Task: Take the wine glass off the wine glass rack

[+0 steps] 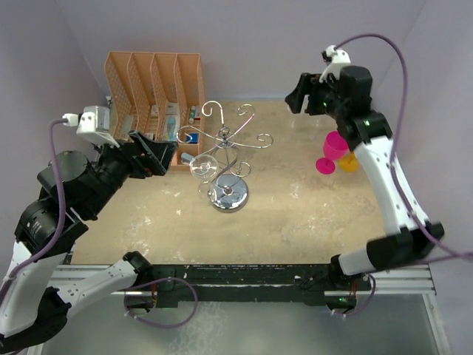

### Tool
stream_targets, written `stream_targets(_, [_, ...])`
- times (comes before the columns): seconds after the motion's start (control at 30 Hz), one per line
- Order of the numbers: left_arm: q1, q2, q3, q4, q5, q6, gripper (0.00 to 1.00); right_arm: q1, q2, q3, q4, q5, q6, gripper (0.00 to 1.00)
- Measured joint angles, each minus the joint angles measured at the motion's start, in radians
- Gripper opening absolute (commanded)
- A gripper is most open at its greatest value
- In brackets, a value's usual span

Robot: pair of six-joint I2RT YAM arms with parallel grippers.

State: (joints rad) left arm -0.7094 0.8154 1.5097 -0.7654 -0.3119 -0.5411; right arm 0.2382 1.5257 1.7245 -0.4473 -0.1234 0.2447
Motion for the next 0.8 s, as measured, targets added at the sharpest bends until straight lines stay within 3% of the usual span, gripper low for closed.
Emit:
stream_targets(0.23, [0.0, 0.051, -0.003, -0.061, 0.04, -0.055, 0.76, 0.01, -0.503, -0.481, 0.269, -0.271, 0.066, 0.81])
stream_targets(0.33, [0.0, 0.089, 0.002, -0.106, 0.054, -0.089, 0.68, 0.012, -0.639, -0.614, 0.289, -0.351, 0.097, 0.82])
stream_targets(0.53, [0.0, 0.143, -0.013, -0.151, 0.106, -0.203, 0.52, 0.012, -0.78, -0.67, 0.291, -0.426, 0.131, 0.82])
stream_targets(0.8, [0.0, 0.075, -0.1, -0.167, 0.144, -0.383, 0.51, 0.012, -0.842, -0.688, 0.395, -0.444, 0.192, 0.83])
